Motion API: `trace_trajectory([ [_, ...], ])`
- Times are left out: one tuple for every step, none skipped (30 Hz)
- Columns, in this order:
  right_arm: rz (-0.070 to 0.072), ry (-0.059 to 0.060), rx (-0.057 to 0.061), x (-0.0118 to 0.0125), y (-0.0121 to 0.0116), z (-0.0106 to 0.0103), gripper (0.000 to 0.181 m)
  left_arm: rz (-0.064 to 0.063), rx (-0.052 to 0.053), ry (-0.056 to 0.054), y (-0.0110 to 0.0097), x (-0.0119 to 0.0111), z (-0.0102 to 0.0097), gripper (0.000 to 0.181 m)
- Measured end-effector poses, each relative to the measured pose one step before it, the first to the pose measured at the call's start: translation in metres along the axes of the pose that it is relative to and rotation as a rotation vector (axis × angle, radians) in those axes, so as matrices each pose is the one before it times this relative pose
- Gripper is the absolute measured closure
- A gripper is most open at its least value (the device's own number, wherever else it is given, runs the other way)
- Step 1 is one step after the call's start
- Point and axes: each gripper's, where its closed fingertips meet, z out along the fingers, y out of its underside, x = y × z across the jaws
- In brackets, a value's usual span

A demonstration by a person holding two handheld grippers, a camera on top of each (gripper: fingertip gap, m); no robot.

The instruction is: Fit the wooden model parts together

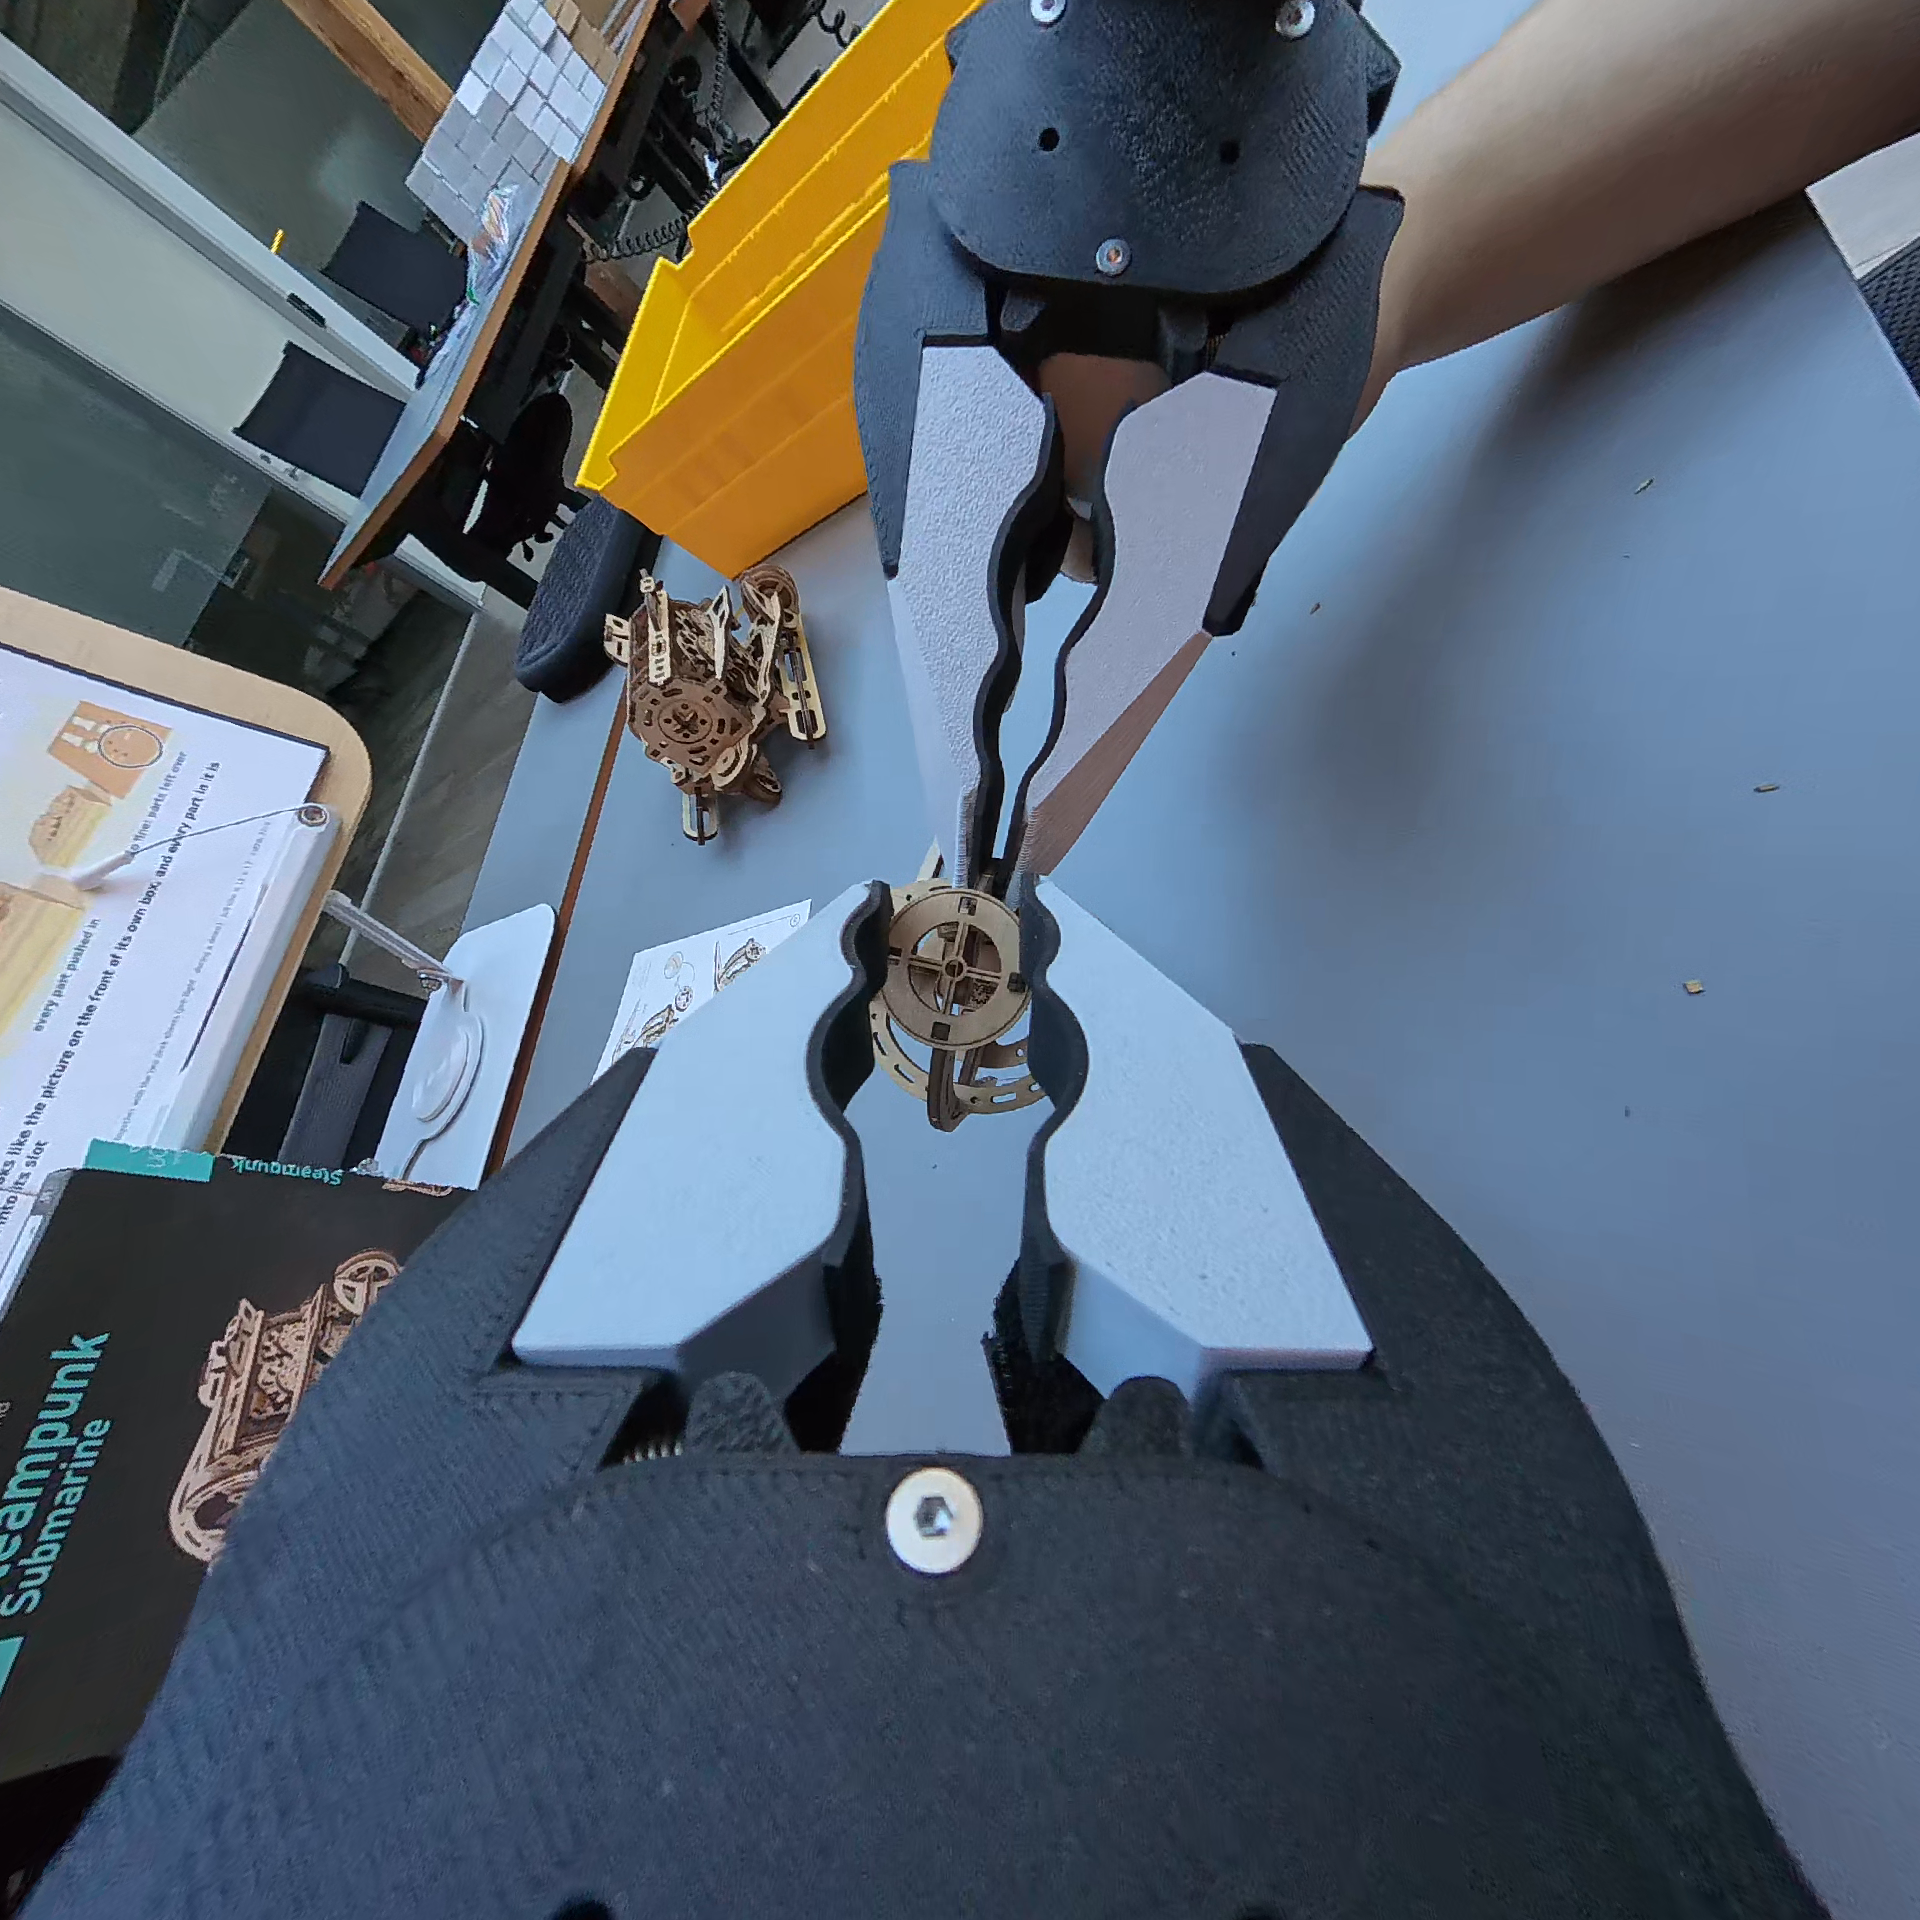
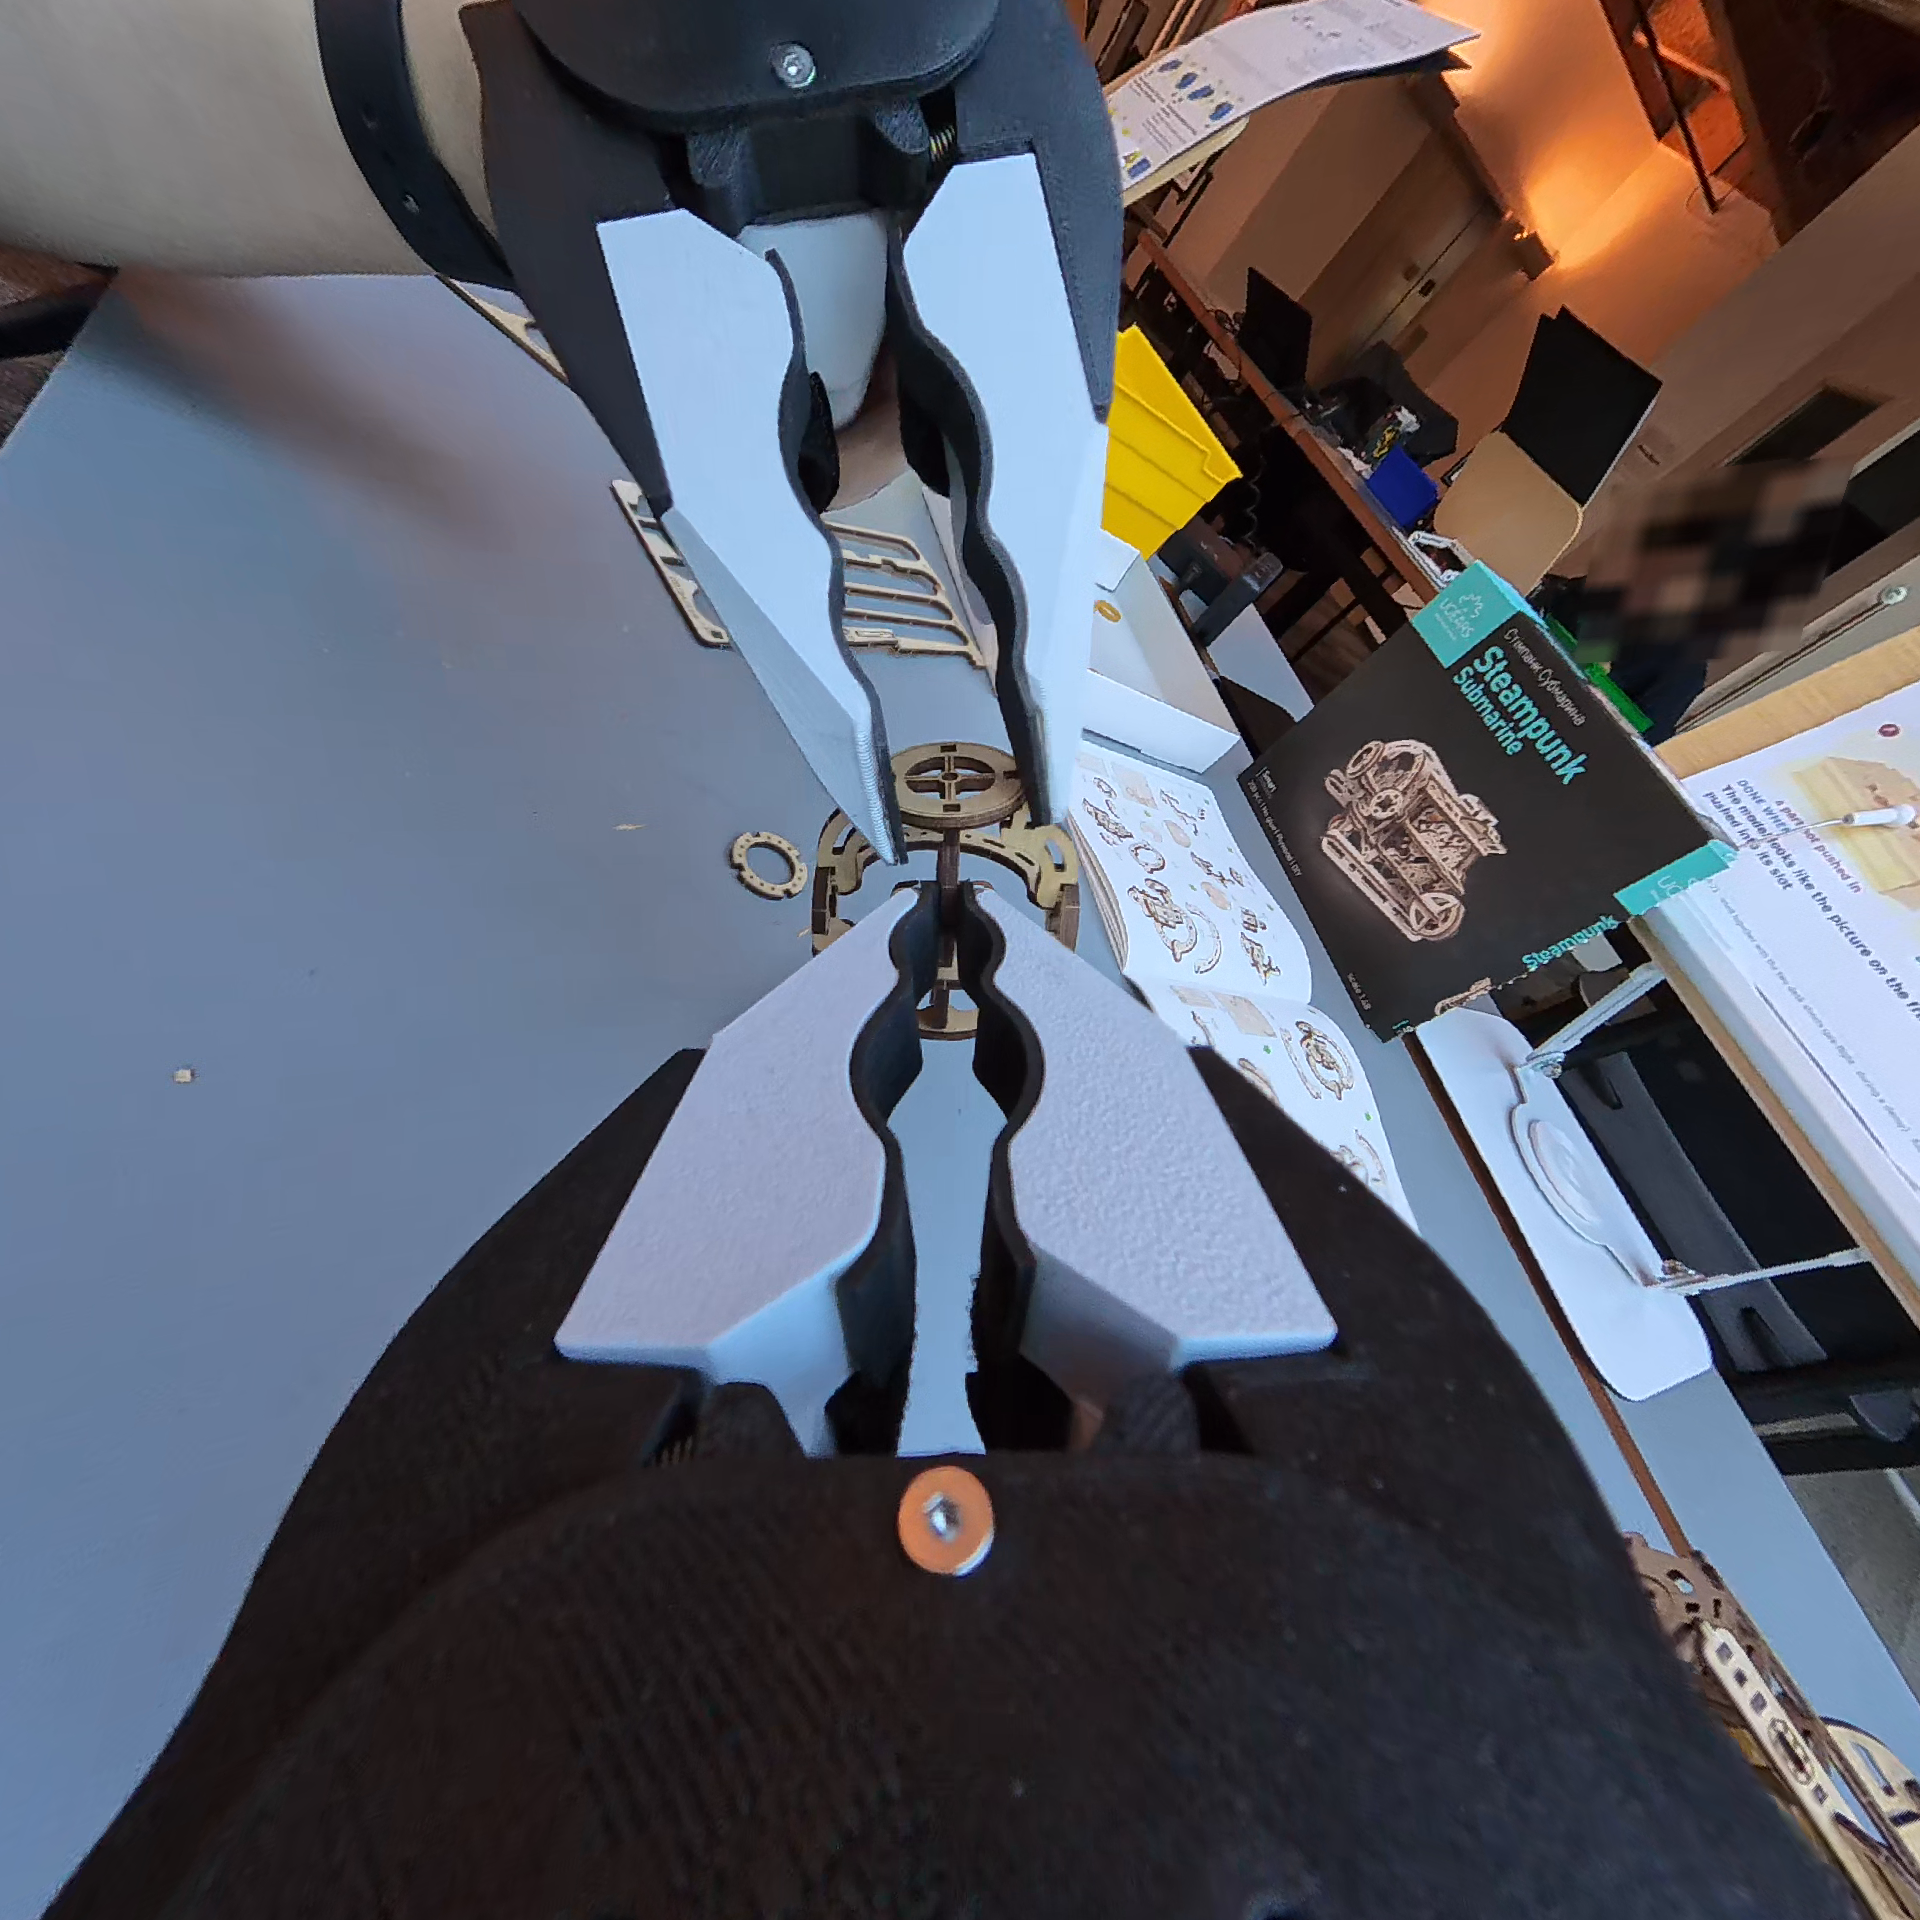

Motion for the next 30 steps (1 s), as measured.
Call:
trace_trajectory([
  [-0.0101, 0.0043, 0.0017, 0.00006, -0.00080, -0.00049, 0.181, -0.0012, 0.0048, -0.0008, -0.00083, -0.00013, -0.00048, 0.158],
  [-0.0111, 0.0060, 0.0043, 0.00036, -0.00108, -0.00061, 0.181, -0.0017, 0.0056, -0.0026, -0.00095, -0.00041, -0.00055, 0.158],
  [-0.0041, 0.0036, 0.0049, 0.00038, -0.00098, -0.00048, 0.181, -0.0016, 0.0041, -0.0030, -0.00102, -0.00037, -0.00060, 0.158],
  [0.0007, 0.0004, 0.0070, 0.00015, -0.00095, -0.00050, 0.181, 0.0018, 0.0031, -0.0029, -0.00110, -0.00014, -0.00049, 0.158],
  [-0.0008, 0.0003, 0.0076, 0.00030, -0.00082, -0.00057, 0.181, 0.0037, 0.0025, -0.0038, -0.00098, -0.00019, -0.00041, 0.158],
  [0.0020, 0.0018, 0.0039, 0.00054, -0.00068, -0.00037, 0.181, 0.0025, 0.0002, -0.0040, -0.00075, -0.00040, -0.00024, 0.158],
  [-0.0006, 0.0014, 0.0021, 0.00021, -0.00033, -0.00022, 0.181, 0.0016, -0.0008, -0.0025, -0.00054, -0.00015, -0.00015, 0.158],
  [-0.0028, 0.0016, 0.0015, 0.00017, -0.00018, -0.00017, 0.181, 0.0015, -0.0015, -0.0008, -0.00023, -0.00009, -0.00005, 0.158],
  [0.0004, 0.0028, 0.0009, 0.00031, -0.00014, -0.00006, 0.181, 0.0014, -0.0020, -0.0019, 0.00000, -0.00026, -0.00009, 0.158],
  [0.0039, 0.0018, -0.0029, 0.00035, 0.00030, 0.00018, 0.181, 0.0001, -0.0045, -0.0025, 0.00024, -0.00037, 0.00014, 0.158],
  [-0.0004, 0.0015, -0.0018, 0.00021, 0.00029, 0.00011, 0.181, -0.0006, -0.0047, -0.0014, 0.00033, -0.00011, 0.00017, 0.158],
  [0.0027, 0.0014, -0.0003, 0.00032, 0.00022, 0.00015, 0.181, 0.0019, -0.0037, -0.0024, 0.00029, -0.00015, 0.00015, 0.158],
  [0.0101, -0.0005, -0.0026, 0.00028, 0.00050, 0.00028, 0.181, 0.0033, -0.0037, -0.0034, 0.00031, -0.00017, 0.00027, 0.158],
  [0.0092, 0.0003, -0.0030, 0.00044, 0.00058, 0.00050, 0.181, 0.0021, -0.0043, -0.0041, 0.00056, -0.00021, 0.00022, 0.158],
  [0.0047, 0.0033, -0.0024, 0.00054, 0.00047, 0.00035, 0.181, 0.0001, -0.0030, -0.0046, 0.00035, -0.00035, 0.00019, 0.158],
  [-0.0018, 0.0076, -0.0029, 0.00089, 0.00006, 0.00023, 0.181, -0.0015, 0.0002, -0.0058, 0.00000, -0.00057, 0.00001, 0.158],
  [-0.0099, 0.0106, -0.0050, 0.00091, -0.00023, 0.00009, 0.181, -0.0020, 0.0042, -0.0074, -0.00048, -0.00086, -0.00024, 0.158],
  [-0.0143, 0.0126, -0.0075, 0.00078, -0.00022, 0.00009, 0.181, -0.0041, 0.0068, -0.0057, -0.00085, -0.00049, -0.00055, 0.159],
  [-0.0185, 0.0174, -0.0080, 0.00107, -0.00025, 0.00012, 0.181, -0.0054, 0.0041, -0.0047, -0.00050, -0.00053, -0.00048, 0.158],
  [-0.0271, 0.0226, -0.0113, 0.00135, -0.00025, -0.00003, 0.181, -0.0030, 0.0014, -0.0080, -0.00015, -0.00088, -0.00060, 0.157],
  [-0.0365, 0.0302, -0.0151, 0.00219, -0.00009, -0.00014, 0.181, 0.0017, -0.0002, -0.0127, 0.00017, -0.00130, -0.00051, 0.155],
  [-0.0405, 0.0282, -0.0165, 0.00179, 0.00001, -0.00027, 0.181, 0.0065, -0.0023, -0.0112, 0.00035, -0.00062, -0.00051, 0.152],
  [-0.0393, 0.0251, -0.0181, 0.00137, 0.00038, -0.00018, 0.181, 0.0080, -0.0033, -0.0153, 0.00043, -0.00078, -0.00059, 0.151],
  [-0.0340, 0.0188, -0.0157, 0.00046, 0.00030, 0.00002, 0.181, 0.0067, 0.0015, -0.0180, -0.00011, -0.00086, -0.00073, 0.150],
  [-0.0296, 0.0162, -0.0172, 0.00030, 0.00061, 0.00029, 0.181, 0.0053, 0.0085, -0.0210, -0.00102, -0.00093, -0.00101, 0.149],
  [-0.0373, 0.0192, -0.0182, 0.00043, 0.00065, 0.00001, 0.181, 0.0081, 0.0110, -0.0262, -0.00127, -0.00124, -0.00133, 0.149],
  [-0.0448, 0.0198, -0.0158, 0.00033, 0.00009, -0.00009, 0.181, 0.0146, 0.0126, -0.0287, -0.00165, -0.00127, -0.00169, 0.149],
  [-0.0464, 0.0170, -0.0125, -0.00020, -0.00028, -0.00020, 0.181, 0.0207, 0.0110, -0.0244, -0.00138, -0.00036, -0.00176, 0.148],
  [-0.0378, 0.0107, -0.0132, -0.00110, -0.00011, 0.00009, 0.181, 0.0252, 0.0013, -0.0215, -0.00006, 0.00016, -0.00126, 0.148],
  [-0.0284, -0.0006, -0.0135, -0.00246, 0.00047, 0.00065, 0.181, 0.0265, -0.0095, -0.0182, 0.00150, 0.00046, -0.00066, 0.148],
])
